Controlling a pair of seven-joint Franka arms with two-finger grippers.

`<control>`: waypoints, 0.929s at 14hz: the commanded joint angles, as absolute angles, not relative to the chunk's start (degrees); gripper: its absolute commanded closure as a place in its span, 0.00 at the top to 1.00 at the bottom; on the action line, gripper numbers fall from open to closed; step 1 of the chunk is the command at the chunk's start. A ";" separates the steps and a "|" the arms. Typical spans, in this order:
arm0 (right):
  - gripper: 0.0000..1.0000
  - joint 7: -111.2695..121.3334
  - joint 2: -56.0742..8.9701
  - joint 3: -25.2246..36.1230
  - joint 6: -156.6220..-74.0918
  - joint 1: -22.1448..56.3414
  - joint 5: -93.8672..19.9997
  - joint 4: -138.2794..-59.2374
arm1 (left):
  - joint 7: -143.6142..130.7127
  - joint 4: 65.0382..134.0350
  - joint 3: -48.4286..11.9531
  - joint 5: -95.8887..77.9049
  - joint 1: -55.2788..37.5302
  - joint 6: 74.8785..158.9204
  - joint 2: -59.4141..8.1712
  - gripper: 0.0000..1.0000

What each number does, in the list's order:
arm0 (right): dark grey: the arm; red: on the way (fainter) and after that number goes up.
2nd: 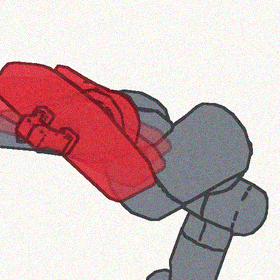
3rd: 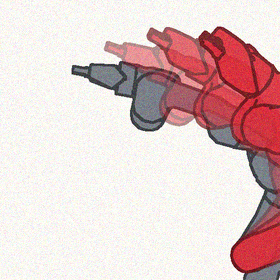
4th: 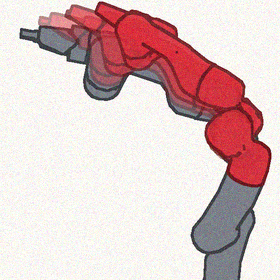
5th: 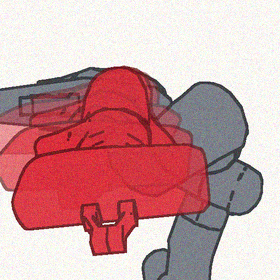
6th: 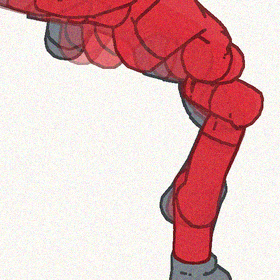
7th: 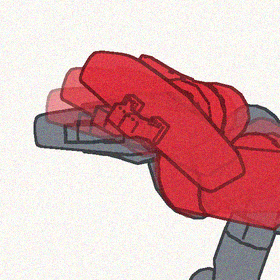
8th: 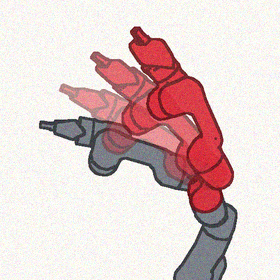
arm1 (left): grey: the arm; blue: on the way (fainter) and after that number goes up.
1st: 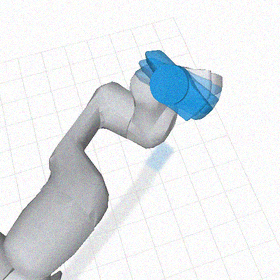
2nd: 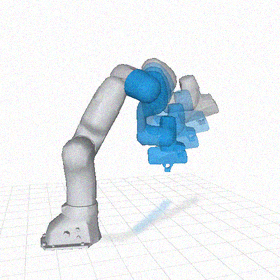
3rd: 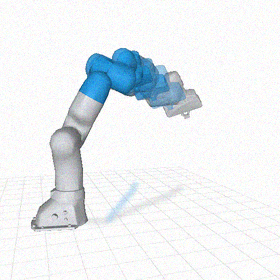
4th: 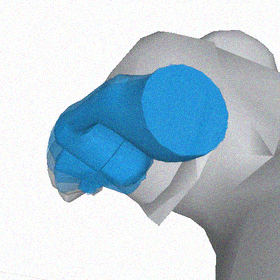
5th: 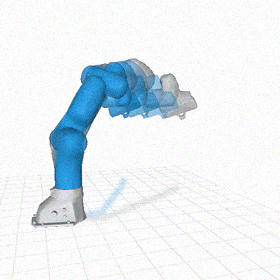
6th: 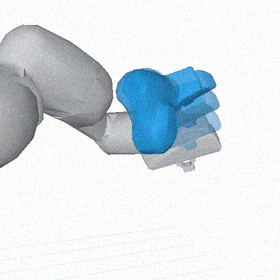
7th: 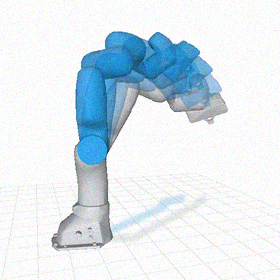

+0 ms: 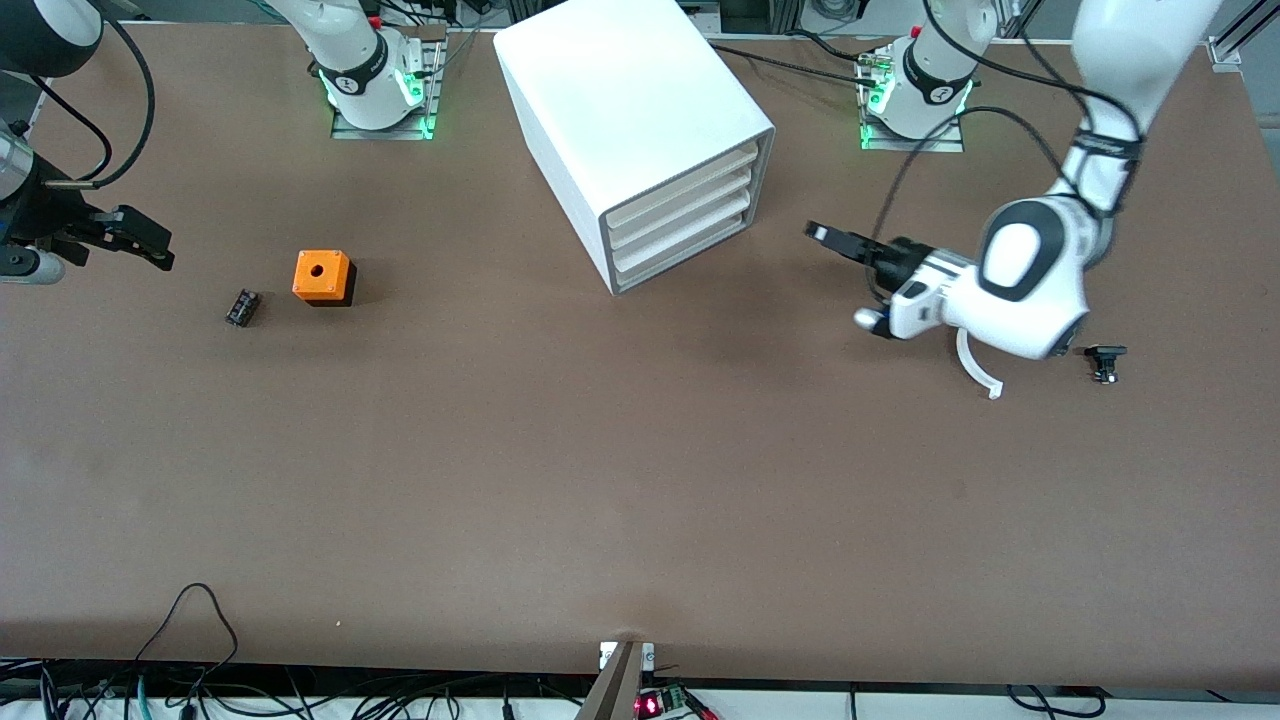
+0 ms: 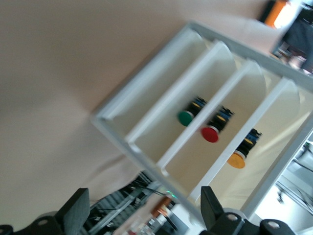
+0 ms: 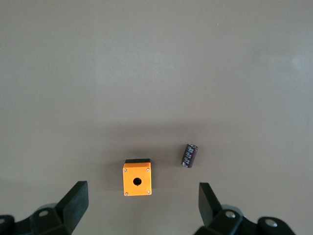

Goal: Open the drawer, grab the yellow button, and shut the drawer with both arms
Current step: 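Reach the left gripper to the cabinet drawer handle and grasp it, then pull the drawer open with the left gripper while the right gripper advances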

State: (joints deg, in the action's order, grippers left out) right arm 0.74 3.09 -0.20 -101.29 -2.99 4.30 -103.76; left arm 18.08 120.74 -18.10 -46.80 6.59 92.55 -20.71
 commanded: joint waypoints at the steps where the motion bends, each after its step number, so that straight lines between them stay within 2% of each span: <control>1: 1.00 0.97 2.90 -2.27 -100.63 -2.99 3.16 -102.57 | 21.71 127.17 -24.15 -54.82 6.33 95.80 -18.81 0.99; 7: 1.00 1.23 3.25 -5.17 -100.20 -2.99 3.16 -102.57 | 21.71 129.46 -30.58 -59.76 6.42 95.54 -17.58 0.90; 11: 1.00 1.32 3.34 -10.54 -97.03 -2.99 3.16 -102.22 | 21.71 129.46 -31.73 -59.85 6.42 95.98 -17.49 0.72; 12: 1.00 1.32 3.25 -11.42 -97.12 -2.99 3.16 -102.04 | 21.71 129.46 -31.90 -59.85 6.42 96.15 -17.58 0.58; 13: 1.00 1.58 3.25 -11.86 -97.03 -2.99 3.25 -101.95 | 21.88 129.55 -31.99 -59.85 6.42 96.94 -17.58 0.36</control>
State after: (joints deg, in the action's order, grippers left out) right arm 0.78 3.18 -10.80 -98.55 -2.69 4.18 -103.28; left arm 20.41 127.62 -30.85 -58.41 6.13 95.75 -19.65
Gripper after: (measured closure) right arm 0.000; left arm 0.308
